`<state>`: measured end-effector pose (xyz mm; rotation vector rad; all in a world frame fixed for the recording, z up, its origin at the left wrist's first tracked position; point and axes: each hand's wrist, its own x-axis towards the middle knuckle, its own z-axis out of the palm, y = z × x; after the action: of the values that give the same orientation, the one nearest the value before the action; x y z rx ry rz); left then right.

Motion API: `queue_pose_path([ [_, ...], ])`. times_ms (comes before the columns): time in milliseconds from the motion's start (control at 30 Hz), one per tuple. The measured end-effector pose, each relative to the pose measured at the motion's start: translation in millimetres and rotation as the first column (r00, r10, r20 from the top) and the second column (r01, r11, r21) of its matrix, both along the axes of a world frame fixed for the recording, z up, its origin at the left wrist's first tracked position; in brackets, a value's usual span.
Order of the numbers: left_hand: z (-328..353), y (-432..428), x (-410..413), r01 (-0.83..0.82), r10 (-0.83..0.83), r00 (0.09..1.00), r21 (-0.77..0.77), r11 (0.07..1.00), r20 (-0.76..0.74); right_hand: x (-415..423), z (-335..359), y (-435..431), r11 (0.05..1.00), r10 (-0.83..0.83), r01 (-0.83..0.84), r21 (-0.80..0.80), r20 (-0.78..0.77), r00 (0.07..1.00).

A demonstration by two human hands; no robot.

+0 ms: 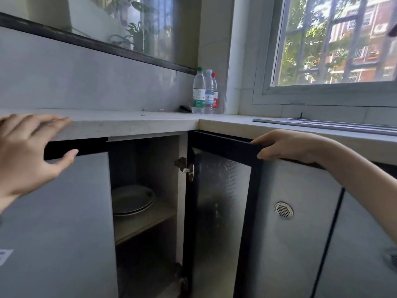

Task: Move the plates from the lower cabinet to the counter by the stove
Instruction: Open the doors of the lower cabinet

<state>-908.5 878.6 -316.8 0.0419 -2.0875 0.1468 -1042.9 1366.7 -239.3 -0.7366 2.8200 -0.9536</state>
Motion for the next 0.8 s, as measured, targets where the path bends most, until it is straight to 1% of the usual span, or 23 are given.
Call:
queue_pose_path([
  [33, 4.2, 5.7, 3.8, -0.032, 0.032, 0.999, -0.019, 0.999, 0.006, 4.0, 1.4, 2.4, 1.0, 0.001, 0.0, 0.03, -0.038, 0.999],
  [100, 9.6, 27.1, 10.6, -0.062, 0.059, 0.997, -0.044, 0.997, -0.051, 13.3, 1.8, 9.6, 0.998, -0.012, 0.021, 0.061, -0.151, 0.989],
  [167, 12.2, 38.5, 16.6, -0.06, 0.056, 0.996, -0.053, 0.997, -0.07, 26.3, -1.4, 17.3, 1.0, -0.031, 0.029, -0.013, -0.228, 0.973],
  [233, 12.8, 43.3, 20.7, -0.123, 0.117, 0.991, -0.095, 0.988, -0.063, 36.2, -9.6, 20.8, 0.992, -0.015, -0.024, -0.121, -0.316, 0.949],
  [300, 14.5, 56.4, 26.6, -0.172, 0.161, 0.981, -0.111, 0.979, -0.105, 42.8, -21.3, 13.6, 0.986, 0.029, -0.097, -0.135, -0.431, 0.902],
  [367, 10.6, 69.7, 32.7, -0.223, 0.195, 0.967, -0.173, 0.959, -0.165, 44.4, -37.4, -8.7, 0.965, 0.141, -0.216, -0.146, -0.406, 0.903],
  [433, 1.7, 75.3, 37.1, -0.23, 0.198, 0.967, -0.207, 0.951, -0.162, 37.7, -60.3, -42.6, 0.933, 0.254, -0.328, -0.152, -0.369, 0.894],
  [467, -3.0, 75.8, 39.6, -0.215, 0.188, 0.972, -0.207, 0.954, -0.143, 33.6, -73.6, -62.8, 0.916, 0.3, -0.373, -0.149, -0.361, 0.883],
  [533, -14.2, 75.5, 46.2, -0.185, 0.167, 0.981, -0.213, 0.959, -0.1, 28.3, -99.3, -105.8, 0.867, 0.392, -0.458, -0.195, -0.301, 0.869],
  [633, -36.7, 76.1, 55.6, -0.153, 0.157, 0.988, -0.237, 0.959, 0.0, 23.1, -127.3, -172.8, 0.802, 0.51, -0.555, -0.223, -0.228, 0.829],
  [733, -55.6, 74.7, 65.2, -0.147, 0.177, 0.978, -0.24, 0.96, 0.11, 19.1, -135.4, -234.3, 0.746, 0.568, -0.6, -0.29, -0.194, 0.8],
  [800, -62.8, 73.1, 70.2, -0.16, 0.19, 0.973, -0.216, 0.963, 0.129, 21.6, -135.7, -260.4, 0.725, 0.585, -0.61, -0.321, -0.181, 0.791],
])
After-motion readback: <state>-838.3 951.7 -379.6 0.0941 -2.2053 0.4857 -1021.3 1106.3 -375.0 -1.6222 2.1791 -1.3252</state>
